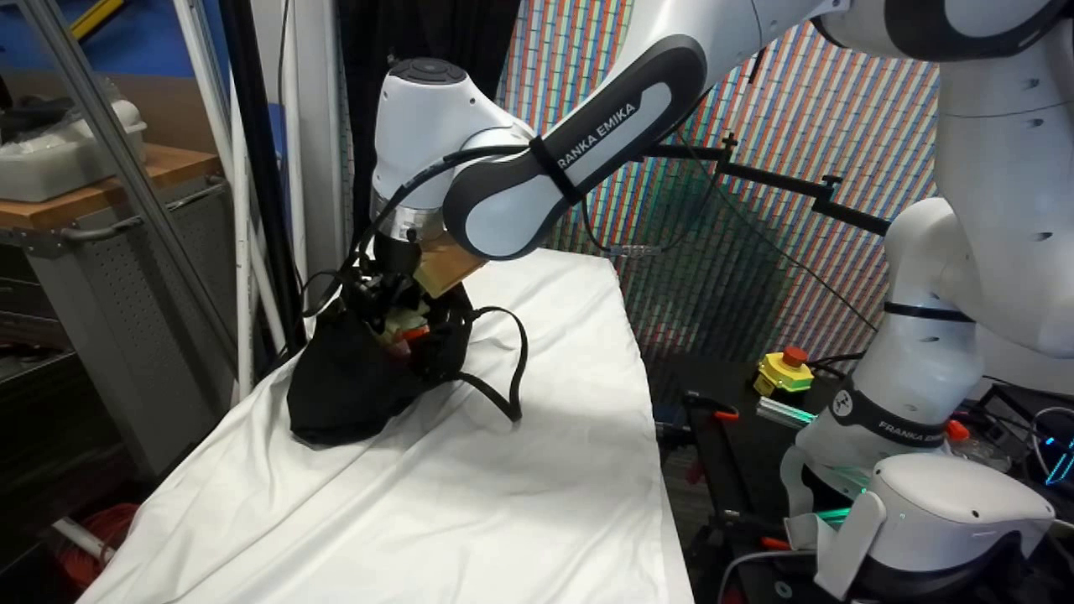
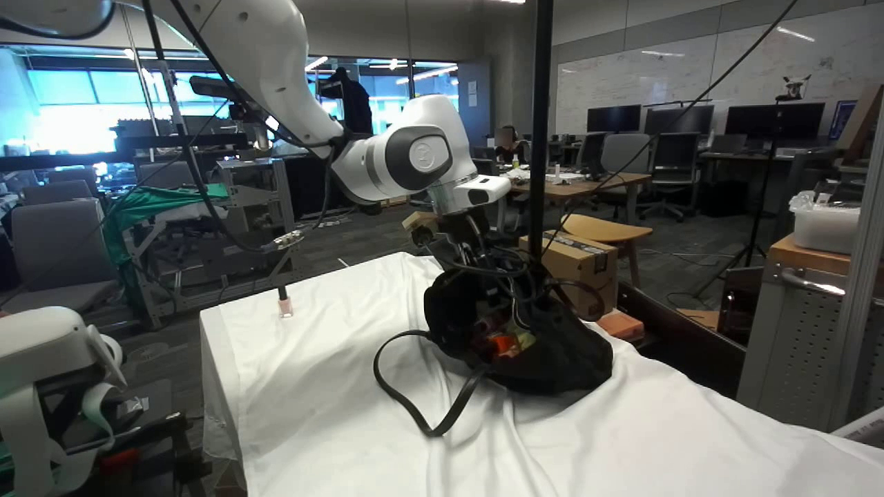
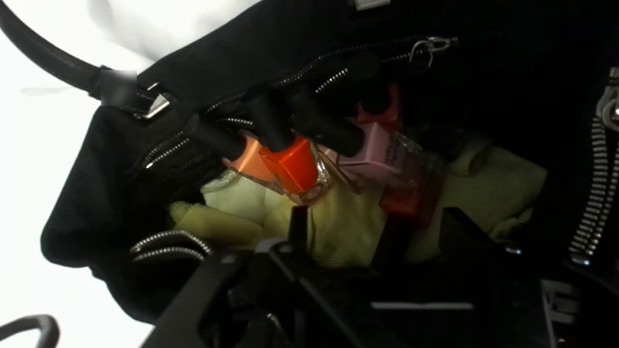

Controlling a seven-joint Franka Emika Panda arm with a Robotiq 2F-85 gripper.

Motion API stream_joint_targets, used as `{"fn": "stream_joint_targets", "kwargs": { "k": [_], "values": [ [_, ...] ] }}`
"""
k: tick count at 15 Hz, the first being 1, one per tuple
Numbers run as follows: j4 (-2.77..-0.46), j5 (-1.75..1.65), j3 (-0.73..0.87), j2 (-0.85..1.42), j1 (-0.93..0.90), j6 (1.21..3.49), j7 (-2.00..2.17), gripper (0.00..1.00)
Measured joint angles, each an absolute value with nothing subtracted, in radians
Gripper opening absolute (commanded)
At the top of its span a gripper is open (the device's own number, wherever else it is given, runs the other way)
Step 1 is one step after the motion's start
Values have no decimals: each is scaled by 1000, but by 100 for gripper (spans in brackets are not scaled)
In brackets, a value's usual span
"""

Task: Pick up all the nail polish on the table and put them in the bag

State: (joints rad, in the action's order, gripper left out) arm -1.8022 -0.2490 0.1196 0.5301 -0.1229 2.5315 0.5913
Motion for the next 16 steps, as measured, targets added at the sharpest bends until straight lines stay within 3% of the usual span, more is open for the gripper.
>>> {"fn": "stream_joint_targets", "kwargs": {
  "k": [8,16],
  "values": [
    [-1825,-249,124,514,-125,2498,550,100],
    [-2075,-248,101,334,-138,2497,492,100]
  ]
}}
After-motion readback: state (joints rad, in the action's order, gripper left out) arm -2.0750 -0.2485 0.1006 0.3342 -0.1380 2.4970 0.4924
